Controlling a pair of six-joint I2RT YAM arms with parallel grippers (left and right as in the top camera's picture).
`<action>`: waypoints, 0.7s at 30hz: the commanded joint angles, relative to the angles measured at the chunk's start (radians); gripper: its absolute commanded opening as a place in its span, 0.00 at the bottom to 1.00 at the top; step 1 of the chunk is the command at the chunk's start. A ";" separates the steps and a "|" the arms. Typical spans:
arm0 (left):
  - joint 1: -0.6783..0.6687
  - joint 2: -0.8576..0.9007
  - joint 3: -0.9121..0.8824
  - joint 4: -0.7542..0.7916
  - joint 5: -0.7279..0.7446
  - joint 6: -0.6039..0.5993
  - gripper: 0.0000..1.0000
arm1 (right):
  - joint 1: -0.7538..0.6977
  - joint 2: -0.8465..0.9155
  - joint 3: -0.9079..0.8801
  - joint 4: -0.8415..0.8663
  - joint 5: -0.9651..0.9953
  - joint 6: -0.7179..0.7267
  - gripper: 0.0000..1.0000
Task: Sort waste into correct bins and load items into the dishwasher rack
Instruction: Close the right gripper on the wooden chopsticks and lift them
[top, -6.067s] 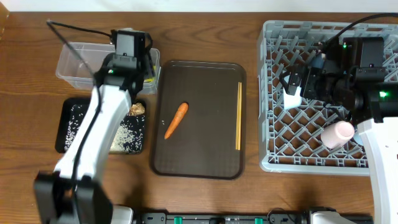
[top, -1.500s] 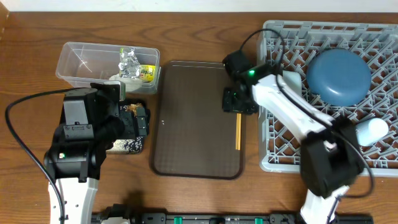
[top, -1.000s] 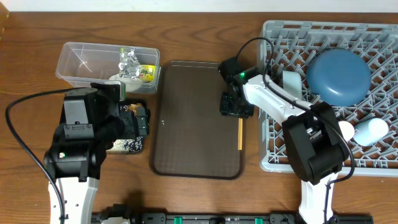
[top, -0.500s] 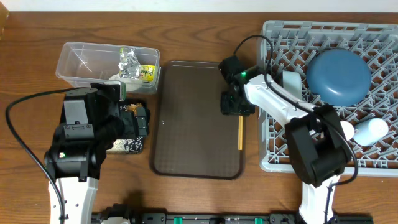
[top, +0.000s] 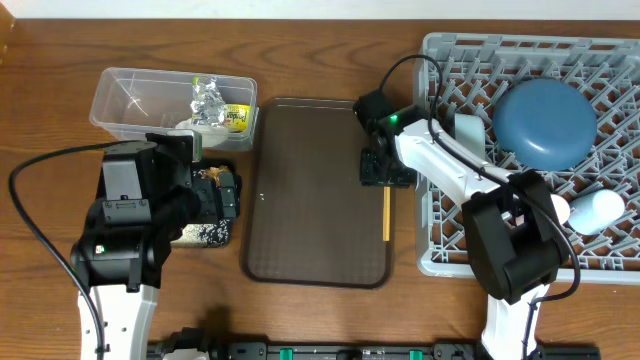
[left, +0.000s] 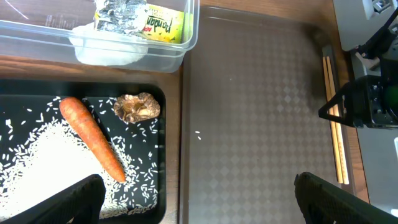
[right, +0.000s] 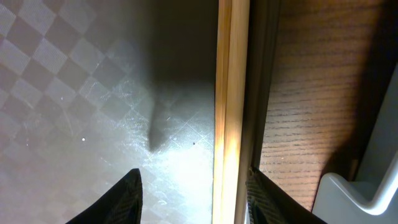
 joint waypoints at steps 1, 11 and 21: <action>-0.001 0.000 0.013 0.000 -0.013 0.009 0.98 | 0.029 0.016 -0.013 0.015 0.008 0.021 0.47; -0.001 0.000 0.013 -0.001 -0.013 0.009 0.98 | 0.051 -0.010 0.013 0.077 -0.058 -0.127 0.52; -0.001 0.000 0.013 -0.001 -0.013 0.009 0.98 | 0.018 -0.025 0.012 0.026 0.066 -0.038 0.57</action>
